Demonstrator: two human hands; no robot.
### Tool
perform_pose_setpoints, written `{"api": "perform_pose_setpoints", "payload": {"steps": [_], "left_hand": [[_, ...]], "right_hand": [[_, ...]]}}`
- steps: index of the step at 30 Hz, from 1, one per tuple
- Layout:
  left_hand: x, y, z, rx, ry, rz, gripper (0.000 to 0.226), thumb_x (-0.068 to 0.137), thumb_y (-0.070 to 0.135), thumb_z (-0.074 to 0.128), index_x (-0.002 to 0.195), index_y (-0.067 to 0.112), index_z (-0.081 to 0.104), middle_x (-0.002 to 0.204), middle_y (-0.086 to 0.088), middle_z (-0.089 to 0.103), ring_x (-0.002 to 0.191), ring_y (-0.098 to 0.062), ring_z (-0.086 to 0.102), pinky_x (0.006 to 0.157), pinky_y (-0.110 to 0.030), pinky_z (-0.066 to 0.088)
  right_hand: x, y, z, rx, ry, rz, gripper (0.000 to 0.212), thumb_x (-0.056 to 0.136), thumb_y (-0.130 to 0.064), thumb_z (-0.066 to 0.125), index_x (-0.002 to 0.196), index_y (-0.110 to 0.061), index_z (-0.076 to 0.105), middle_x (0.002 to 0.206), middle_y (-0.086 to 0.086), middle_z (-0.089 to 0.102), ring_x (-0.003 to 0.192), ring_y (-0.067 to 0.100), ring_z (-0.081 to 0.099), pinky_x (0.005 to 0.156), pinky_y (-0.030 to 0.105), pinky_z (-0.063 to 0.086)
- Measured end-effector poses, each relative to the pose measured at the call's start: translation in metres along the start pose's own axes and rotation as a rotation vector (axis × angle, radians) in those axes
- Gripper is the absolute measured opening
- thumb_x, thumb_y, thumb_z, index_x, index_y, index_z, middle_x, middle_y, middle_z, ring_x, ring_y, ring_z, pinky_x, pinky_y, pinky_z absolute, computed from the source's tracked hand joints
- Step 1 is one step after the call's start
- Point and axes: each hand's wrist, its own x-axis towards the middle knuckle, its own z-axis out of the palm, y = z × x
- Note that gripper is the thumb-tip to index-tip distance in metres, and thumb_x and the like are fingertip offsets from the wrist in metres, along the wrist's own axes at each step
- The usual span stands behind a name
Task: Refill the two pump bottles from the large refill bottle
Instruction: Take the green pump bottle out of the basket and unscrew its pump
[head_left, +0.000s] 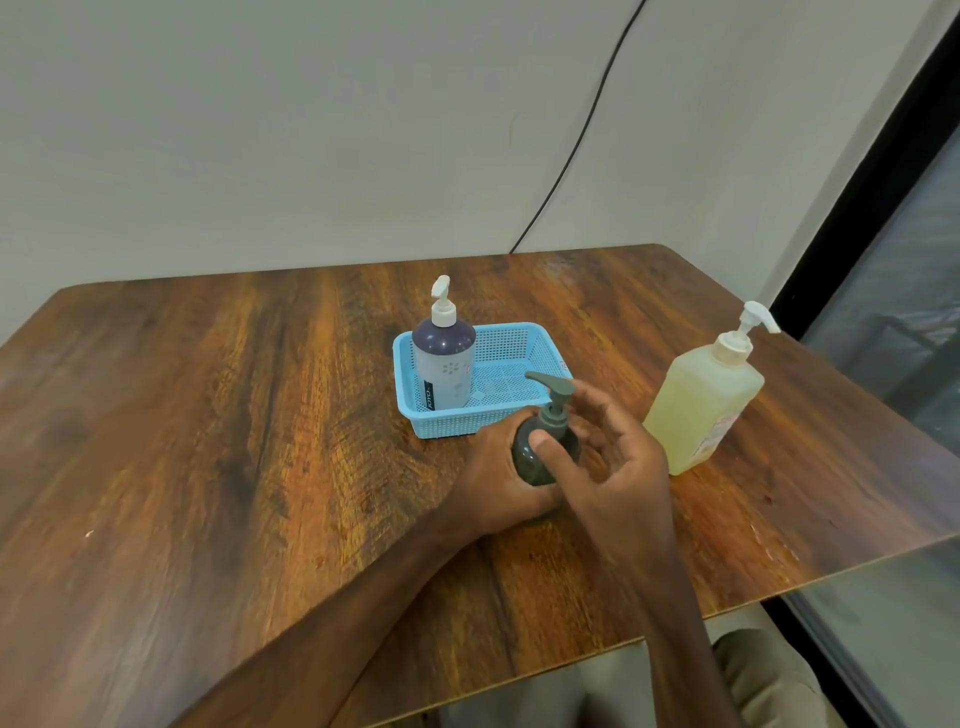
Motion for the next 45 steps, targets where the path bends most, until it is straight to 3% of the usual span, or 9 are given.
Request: {"api": "perform_pose_setpoints", "payload": {"steps": [7, 11, 14, 18, 20, 24, 31, 35, 45], "left_hand": [[0.001, 0.001, 0.0, -0.014, 0.013, 0.007, 0.054, 0.076, 0.022, 0.091, 0.124, 0.015, 0.068, 0.113, 0.001, 0.076, 0.105, -0.021, 0.074, 0.09, -0.051, 0.061], [0.002, 0.002, -0.001, -0.002, -0.021, 0.0, 0.051, 0.078, 0.009, 0.091, 0.123, 0.015, 0.069, 0.113, 0.0, 0.076, 0.107, -0.023, 0.074, 0.092, -0.052, 0.06], [0.002, 0.002, -0.001, 0.002, -0.018, 0.014, 0.057, 0.076, 0.02, 0.091, 0.128, 0.016, 0.067, 0.118, 0.001, 0.076, 0.111, -0.022, 0.073, 0.093, -0.05, 0.061], [0.0, 0.004, -0.001, -0.027, -0.008, -0.005, 0.055, 0.075, 0.019, 0.094, 0.124, 0.015, 0.068, 0.115, 0.001, 0.077, 0.107, -0.02, 0.074, 0.092, -0.048, 0.062], [0.0, 0.004, -0.001, -0.015, -0.004, 0.0, 0.052, 0.076, 0.012, 0.093, 0.123, 0.015, 0.069, 0.113, 0.0, 0.077, 0.106, -0.022, 0.075, 0.091, -0.051, 0.061], [0.001, 0.002, -0.002, 0.01, -0.008, 0.016, 0.055, 0.077, 0.013, 0.091, 0.127, 0.015, 0.068, 0.118, 0.001, 0.076, 0.111, -0.02, 0.073, 0.094, -0.052, 0.06], [0.0, 0.004, -0.001, -0.033, -0.009, 0.0, 0.053, 0.076, 0.011, 0.092, 0.123, 0.012, 0.068, 0.113, -0.001, 0.077, 0.106, -0.021, 0.074, 0.091, -0.051, 0.061], [0.0, 0.003, -0.001, -0.018, -0.013, 0.008, 0.056, 0.077, 0.013, 0.091, 0.128, 0.013, 0.068, 0.118, -0.001, 0.076, 0.111, -0.021, 0.073, 0.094, -0.051, 0.06], [-0.003, 0.01, -0.001, 0.01, -0.016, -0.022, 0.044, 0.078, 0.024, 0.094, 0.115, 0.018, 0.071, 0.106, 0.003, 0.077, 0.099, -0.019, 0.075, 0.089, -0.045, 0.062]], "right_hand": [[0.003, 0.002, -0.002, -0.007, 0.008, -0.002, 0.048, 0.089, -0.007, 0.073, 0.131, -0.026, 0.06, 0.122, -0.007, 0.07, 0.116, 0.011, 0.066, 0.095, 0.033, 0.057], [-0.001, -0.003, 0.001, -0.029, -0.006, -0.021, 0.052, 0.085, -0.012, 0.079, 0.132, -0.025, 0.06, 0.125, -0.014, 0.067, 0.114, -0.002, 0.064, 0.084, 0.016, 0.056], [0.001, -0.002, 0.003, -0.087, 0.087, -0.054, 0.05, 0.079, -0.021, 0.086, 0.123, -0.025, 0.064, 0.116, -0.01, 0.067, 0.111, 0.009, 0.066, 0.089, 0.024, 0.058], [0.001, 0.001, -0.001, 0.05, 0.032, -0.024, 0.046, 0.089, -0.001, 0.072, 0.129, -0.021, 0.061, 0.121, -0.006, 0.071, 0.116, 0.013, 0.067, 0.098, 0.039, 0.056], [-0.001, 0.0, -0.001, 0.071, -0.017, -0.012, 0.049, 0.092, 0.002, 0.065, 0.134, -0.022, 0.058, 0.128, -0.007, 0.069, 0.121, 0.01, 0.064, 0.101, 0.036, 0.055], [0.001, -0.003, 0.004, -0.042, 0.044, -0.062, 0.053, 0.079, -0.019, 0.085, 0.126, -0.024, 0.061, 0.12, -0.009, 0.068, 0.115, 0.009, 0.066, 0.094, 0.024, 0.055], [0.002, -0.002, -0.001, 0.007, -0.04, -0.032, 0.054, 0.089, -0.001, 0.07, 0.135, -0.024, 0.054, 0.127, -0.008, 0.069, 0.121, 0.01, 0.064, 0.101, 0.037, 0.055], [0.001, -0.001, 0.003, -0.04, 0.018, -0.036, 0.062, 0.08, -0.015, 0.085, 0.133, -0.024, 0.055, 0.127, -0.011, 0.066, 0.121, 0.008, 0.063, 0.101, 0.031, 0.054], [0.018, -0.035, -0.012, -0.004, 0.184, -0.151, 0.04, 0.081, -0.013, 0.085, 0.117, -0.015, 0.067, 0.112, -0.003, 0.074, 0.105, 0.018, 0.071, 0.09, 0.045, 0.06]]}}
